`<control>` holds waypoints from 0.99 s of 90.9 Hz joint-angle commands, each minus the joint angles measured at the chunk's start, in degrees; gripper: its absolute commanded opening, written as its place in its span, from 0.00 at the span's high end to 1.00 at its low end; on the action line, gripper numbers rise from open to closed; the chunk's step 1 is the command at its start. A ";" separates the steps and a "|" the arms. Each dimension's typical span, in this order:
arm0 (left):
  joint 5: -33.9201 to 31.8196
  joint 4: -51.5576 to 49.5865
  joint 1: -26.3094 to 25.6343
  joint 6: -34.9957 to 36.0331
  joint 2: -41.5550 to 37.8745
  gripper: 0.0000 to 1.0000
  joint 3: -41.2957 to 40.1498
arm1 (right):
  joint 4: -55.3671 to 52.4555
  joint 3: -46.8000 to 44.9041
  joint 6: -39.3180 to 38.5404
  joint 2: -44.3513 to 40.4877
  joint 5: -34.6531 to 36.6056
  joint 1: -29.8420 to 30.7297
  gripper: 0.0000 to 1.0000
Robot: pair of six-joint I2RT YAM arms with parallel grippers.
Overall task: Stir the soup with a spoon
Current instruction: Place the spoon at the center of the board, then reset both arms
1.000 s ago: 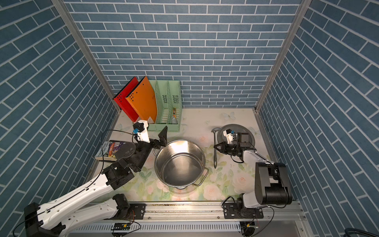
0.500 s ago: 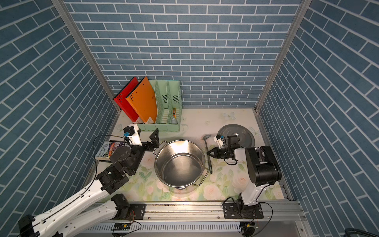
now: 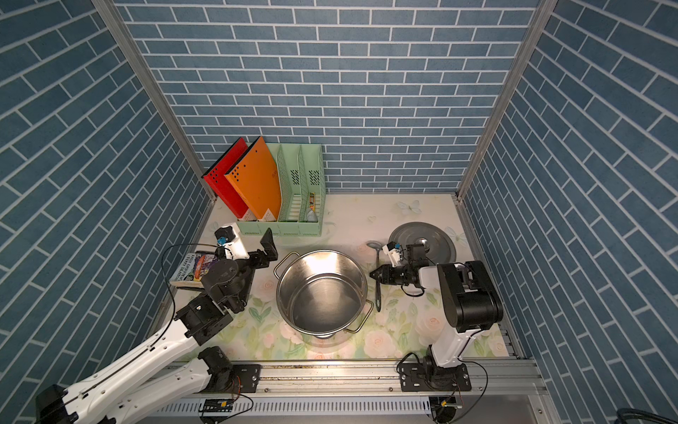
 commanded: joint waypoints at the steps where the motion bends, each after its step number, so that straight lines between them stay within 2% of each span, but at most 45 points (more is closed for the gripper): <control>1: -8.67 0.51 2.65 -1.33 -0.69 0.00 -2.09 | -3.30 -0.52 -2.57 -2.53 5.34 -0.85 0.59; 12: -13.21 6.93 6.81 -0.86 -1.93 0.00 -7.06 | -5.91 -0.54 -3.78 -6.00 8.51 -1.51 0.46; 29: -11.40 17.79 15.18 2.04 1.07 0.00 -13.11 | -10.87 0.31 -5.16 -17.35 16.73 -2.13 0.27; 42: -9.33 26.38 18.20 9.71 6.03 0.00 -16.45 | -12.58 0.51 -5.94 -30.08 27.82 -2.29 0.18; 48: -6.63 31.17 19.91 12.48 8.14 0.00 -18.79 | -11.30 -0.08 -6.50 -36.29 34.05 -2.33 0.08; 53: -3.43 34.26 21.98 13.41 9.68 0.00 -20.61 | -8.23 -1.48 -7.33 -41.28 39.56 -2.35 0.01; 60: 3.09 37.45 25.72 13.58 11.56 0.00 -22.63 | -1.31 -5.29 -10.93 -47.42 45.55 -2.42 0.00; 69: 11.67 42.90 30.01 13.35 13.07 0.00 -25.51 | 12.31 -13.03 -17.21 -53.07 49.15 -2.46 0.00; 79: 19.18 46.63 33.75 12.65 15.48 0.00 -26.91 | 27.96 -22.20 -22.70 -54.13 50.46 -2.46 0.00; 90: 24.41 52.47 35.74 12.67 20.75 0.00 -27.75 | 38.52 -27.91 -22.62 -50.65 51.70 -2.51 0.00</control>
